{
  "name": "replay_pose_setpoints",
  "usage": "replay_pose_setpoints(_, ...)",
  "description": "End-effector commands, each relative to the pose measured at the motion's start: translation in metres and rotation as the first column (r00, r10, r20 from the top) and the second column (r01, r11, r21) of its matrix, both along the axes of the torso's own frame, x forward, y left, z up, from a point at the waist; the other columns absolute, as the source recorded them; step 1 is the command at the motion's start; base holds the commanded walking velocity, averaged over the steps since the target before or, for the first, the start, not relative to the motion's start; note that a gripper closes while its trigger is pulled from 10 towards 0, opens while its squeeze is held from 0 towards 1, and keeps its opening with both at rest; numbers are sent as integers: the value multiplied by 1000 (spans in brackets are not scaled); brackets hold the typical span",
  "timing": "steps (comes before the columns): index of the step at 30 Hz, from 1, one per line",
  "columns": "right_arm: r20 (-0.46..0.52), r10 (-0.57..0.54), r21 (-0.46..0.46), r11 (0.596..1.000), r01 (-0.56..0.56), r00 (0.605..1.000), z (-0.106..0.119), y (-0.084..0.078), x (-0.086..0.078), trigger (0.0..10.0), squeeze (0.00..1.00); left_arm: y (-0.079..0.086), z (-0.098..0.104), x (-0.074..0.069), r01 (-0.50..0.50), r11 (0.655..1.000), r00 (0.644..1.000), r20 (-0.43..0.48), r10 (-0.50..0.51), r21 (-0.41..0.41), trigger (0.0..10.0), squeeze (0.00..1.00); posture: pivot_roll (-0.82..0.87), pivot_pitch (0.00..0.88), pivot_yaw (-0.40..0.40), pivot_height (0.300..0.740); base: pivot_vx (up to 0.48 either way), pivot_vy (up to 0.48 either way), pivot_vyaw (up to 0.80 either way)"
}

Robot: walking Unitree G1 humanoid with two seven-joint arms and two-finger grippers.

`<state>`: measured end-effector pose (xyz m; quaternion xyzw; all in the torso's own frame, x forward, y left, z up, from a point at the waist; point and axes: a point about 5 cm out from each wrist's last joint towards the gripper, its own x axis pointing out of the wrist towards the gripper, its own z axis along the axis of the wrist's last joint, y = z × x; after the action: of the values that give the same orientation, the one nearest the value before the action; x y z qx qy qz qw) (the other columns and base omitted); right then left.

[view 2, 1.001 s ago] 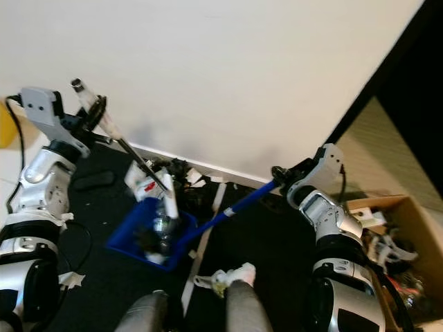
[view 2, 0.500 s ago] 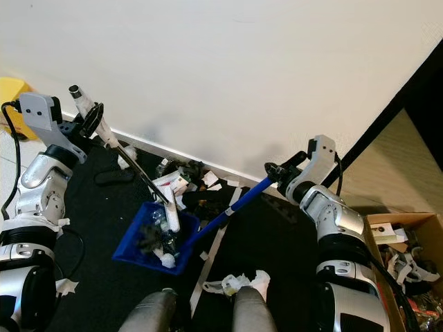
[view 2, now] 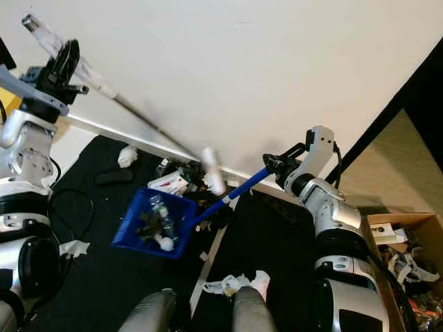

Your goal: Sweep floor

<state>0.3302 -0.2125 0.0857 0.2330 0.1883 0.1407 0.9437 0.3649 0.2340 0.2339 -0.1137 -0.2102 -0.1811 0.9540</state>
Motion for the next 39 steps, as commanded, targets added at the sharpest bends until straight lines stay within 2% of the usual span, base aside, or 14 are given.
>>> replay_pose_setpoints(1,31,22,21,1000,-23,999,3,4,3,10000,0,10,0,-2,-15,987,1000,-14,17,163,10000,0,18,35,43,740,0,0,0)
replay_pose_setpoints(3,28,25,-1,1000,-25,999,1,5,2,10000,0,22,2,-4,-79,940,996,-14,89,332,10000,0,18,37,42,740,0,0,0)
replay_pose_setpoints(7,26,23,-11,1000,-22,999,0,4,2,10000,0,36,12,-6,-180,884,983,38,182,431,10000,0,19,39,40,740,0,0,0)
replay_pose_setpoints(10,23,21,-15,1000,-21,1000,-1,4,1,10000,0,52,21,-7,-271,781,957,68,284,563,10000,0,21,41,39,740,0,0,0)
replay_pose_setpoints(14,23,25,-15,1000,-24,999,-2,4,1,10000,0,66,11,-13,-184,584,957,8,291,790,10000,0,24,43,42,740,0,0,0)
replay_pose_setpoints(17,25,26,-15,1000,-26,999,-3,4,0,10000,0,74,0,-18,-129,542,954,-46,297,830,10000,0,28,42,41,740,0,0,0)
replay_pose_setpoints(23,38,2,-39,999,0,999,-4,2,1,10000,0,68,-29,-23,-56,583,958,-121,261,810,10000,0,31,41,41,740,0,0,0)
replay_pose_setpoints(24,53,-31,-59,998,34,998,-2,-1,2,10000,0,58,-42,-25,-18,632,963,-157,221,775,10000,0,31,40,41,740,0,0,0)
replay_pose_setpoints(25,53,-31,-59,998,34,998,-2,-1,2,10000,0,58,-42,-25,-18,632,963,-157,221,775,10000,0,31,40,41,740,0,0,0)
replay_pose_setpoints(26,65,-55,-74,995,60,996,0,-4,3,10000,0,47,-53,-28,19,680,965,-192,180,733,10000,0,31,39,40,740,0,0,0)
replay_pose_setpoints(29,76,-59,-99,993,66,995,3,-8,4,10000,0,25,-72,-33,74,742,966,-233,113,666,10000,0,31,36,35,740,0,0,0)
replay_pose_setpoints(33,69,-26,-152,988,37,997,3,-10,4,10000,0,12,-82,-34,95,752,968,-238,84,652,10000,0,32,37,33,740,0,0,0)
replay_pose_setpoints(34,48,-20,-218,975,30,999,1,-18,2,10000,0,-6,-90,-35,95,782,974,-221,56,616,10000,0,30,35,32,740,0,0,0)
replay_pose_setpoints(39,27,-32,-291,956,38,999,-3,-25,0,10000,0,-26,-100,-37,98,825,976,-215,30,557,10000,0,23,34,35,740,0,0,0)
